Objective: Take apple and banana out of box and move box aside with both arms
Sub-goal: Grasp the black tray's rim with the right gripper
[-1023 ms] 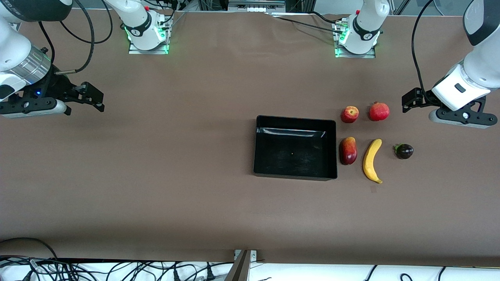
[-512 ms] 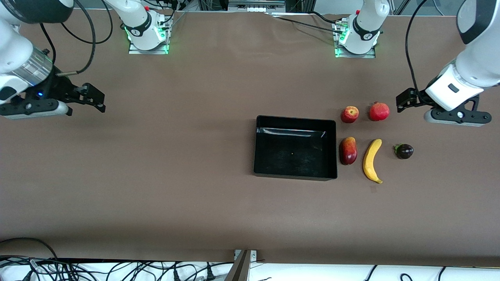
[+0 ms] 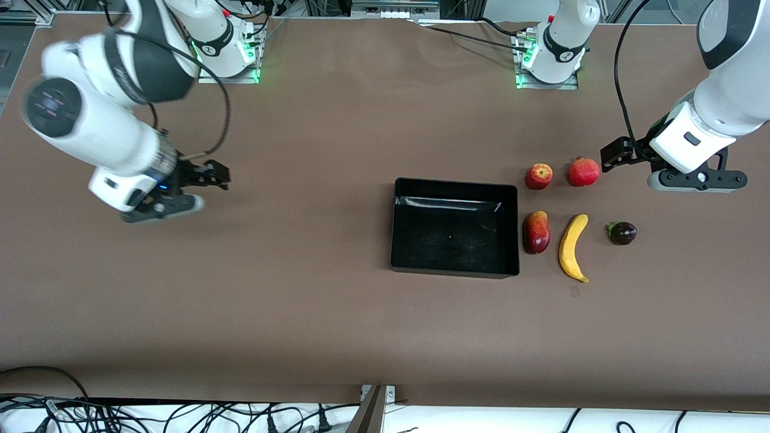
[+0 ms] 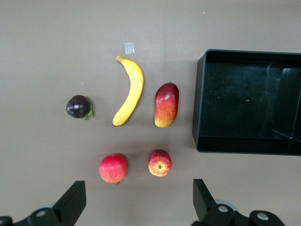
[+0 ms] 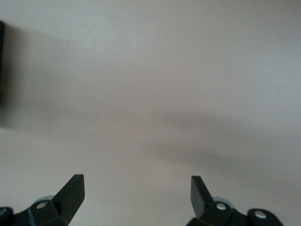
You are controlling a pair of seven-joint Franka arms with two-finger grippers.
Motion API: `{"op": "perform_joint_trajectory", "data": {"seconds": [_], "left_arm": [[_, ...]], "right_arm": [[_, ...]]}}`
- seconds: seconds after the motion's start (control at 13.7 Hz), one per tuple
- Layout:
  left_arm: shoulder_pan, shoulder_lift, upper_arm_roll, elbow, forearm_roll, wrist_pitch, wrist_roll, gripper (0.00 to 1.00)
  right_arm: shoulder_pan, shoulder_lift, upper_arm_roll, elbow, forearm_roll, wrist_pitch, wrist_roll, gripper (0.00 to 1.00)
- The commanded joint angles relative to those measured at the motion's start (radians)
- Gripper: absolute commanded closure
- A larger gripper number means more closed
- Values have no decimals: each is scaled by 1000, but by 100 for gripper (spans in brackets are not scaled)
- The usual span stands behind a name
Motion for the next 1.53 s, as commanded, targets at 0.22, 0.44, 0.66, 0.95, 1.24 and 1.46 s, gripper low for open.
{"op": "perform_joint_trajectory", "data": {"seconds": [0.22,0.44,0.66,0.95,1.24,1.46], "left_arm": [[17,37,7,106,-19,-148,9,0],[14,40,6,105,-22,-182,15,0],[-6,54,-8,109,-56,-211,6,0],[-23,91,-14,114,-117,-289,15,0],[22,98,15,186,-82,-358,22,0],[98,100,20,264,-115,-337,51,0]], "right_arm": [[282,187,-1,30,48,282,469,0],[415,324,-2,42,36,465,746,0],[494,431,-11,97,31,537,838,0],[565,539,-46,169,17,595,909,1],[588,559,-70,174,-6,616,907,40],[579,556,-74,174,-9,611,892,100]]}}
